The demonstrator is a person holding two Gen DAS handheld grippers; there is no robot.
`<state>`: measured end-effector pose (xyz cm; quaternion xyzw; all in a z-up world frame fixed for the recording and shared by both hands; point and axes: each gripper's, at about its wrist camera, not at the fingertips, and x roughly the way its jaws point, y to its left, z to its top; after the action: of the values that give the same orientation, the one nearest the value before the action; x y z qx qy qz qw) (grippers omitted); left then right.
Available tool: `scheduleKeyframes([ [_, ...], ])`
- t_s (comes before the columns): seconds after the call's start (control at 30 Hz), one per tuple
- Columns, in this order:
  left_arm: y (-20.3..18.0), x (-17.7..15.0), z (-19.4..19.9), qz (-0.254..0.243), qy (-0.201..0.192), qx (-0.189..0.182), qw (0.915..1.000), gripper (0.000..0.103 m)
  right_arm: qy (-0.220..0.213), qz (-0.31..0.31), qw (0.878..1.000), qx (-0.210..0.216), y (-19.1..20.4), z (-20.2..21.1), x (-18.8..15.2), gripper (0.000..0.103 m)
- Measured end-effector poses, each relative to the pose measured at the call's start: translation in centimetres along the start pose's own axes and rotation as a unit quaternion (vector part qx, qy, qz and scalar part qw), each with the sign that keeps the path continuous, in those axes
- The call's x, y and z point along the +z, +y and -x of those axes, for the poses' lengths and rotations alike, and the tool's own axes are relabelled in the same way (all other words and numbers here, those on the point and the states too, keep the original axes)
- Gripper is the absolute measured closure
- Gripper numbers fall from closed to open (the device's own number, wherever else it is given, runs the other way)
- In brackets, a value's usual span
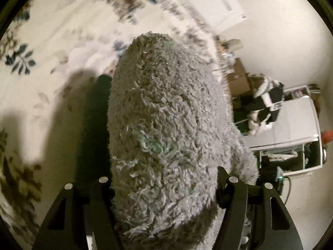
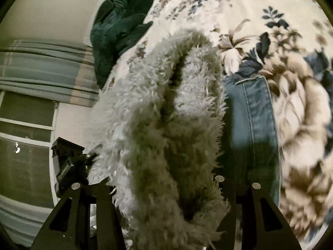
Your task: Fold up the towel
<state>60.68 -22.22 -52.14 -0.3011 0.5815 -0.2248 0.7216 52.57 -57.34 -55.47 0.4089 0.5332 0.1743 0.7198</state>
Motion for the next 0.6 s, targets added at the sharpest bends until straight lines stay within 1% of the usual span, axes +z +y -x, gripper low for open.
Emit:
scheduleKeyframes([
  [0.07,1.2,0.8,-1.1,0.006,0.012,0.008,0.9999,0.04,0.007,-0.004,1.0,-0.011,-0.5,-0.7,1.8,0.052],
  [0.1,1.6,0.9,-1.3,0.006,0.014,0.01,0.9998,0.038,0.009,-0.006,1.0,-0.013,-0.5,-0.9,2.4,0.052],
  [0.13,1.8,0.9,-1.3,0.004,0.016,0.008,0.9998,0.038,0.016,-0.009,1.0,-0.017,-0.7,-1.2,2.6,0.048],
  [0.17,2.0,0.8,-1.3,0.003,0.018,0.006,0.9998,0.038,0.019,-0.011,0.999,-0.028,-1.1,-2.0,3.5,0.042],
  [0.2,2.1,0.6,-1.1,0.004,0.019,0.006,0.9998,0.038,0.022,-0.011,0.999,-0.044,-1.4,-2.2,3.8,0.04],
  [0.23,2.2,0.5,-1.0,0.007,0.02,0.008,0.9997,0.037,0.027,-0.007,0.998,-0.065,-1.5,-2.1,3.8,0.035],
  [0.27,2.2,0.6,-0.9,0.011,0.022,0.008,0.9997,0.037,0.03,-0.007,0.997,-0.077,-1.7,-1.9,3.9,0.033],
  [0.33,2.4,0.4,-0.6,0.01,0.022,0.011,0.9996,0.036,0.034,-0.019,0.996,-0.083,-2.6,-0.9,3.0,0.033],
  [0.37,2.2,0.3,-0.5,0.005,0.022,0.018,0.9996,0.034,0.033,-0.027,0.996,-0.081,-2.4,-0.8,3.1,0.033],
  [0.4,1.9,0.3,-0.5,-0.003,0.021,0.027,0.9994,0.033,0.029,-0.037,0.996,-0.075,-2.6,-0.1,2.5,0.035],
  [0.43,1.6,0.3,-0.5,-0.009,0.019,0.033,0.9992,0.033,0.025,-0.041,0.996,-0.069,-2.8,0.5,1.9,0.05],
  [0.47,1.5,0.1,-0.4,-0.014,0.017,0.039,0.999,0.033,0.029,-0.044,0.996,-0.068,-2.8,1.1,1.2,0.069],
  [0.5,1.6,0.0,-0.4,-0.016,0.017,0.041,0.9989,0.032,0.038,-0.055,0.995,-0.069,-3.1,1.3,0.4,0.071],
  [0.57,1.6,0.0,-0.2,-0.02,0.018,0.045,0.9986,0.031,0.039,-0.067,0.996,-0.054,-3.0,2.4,-1.3,0.076],
  [0.6,1.5,-0.1,-0.1,-0.022,0.018,0.049,0.9984,0.031,0.038,-0.064,0.996,-0.054,-3.0,2.4,-1.4,0.076],
])
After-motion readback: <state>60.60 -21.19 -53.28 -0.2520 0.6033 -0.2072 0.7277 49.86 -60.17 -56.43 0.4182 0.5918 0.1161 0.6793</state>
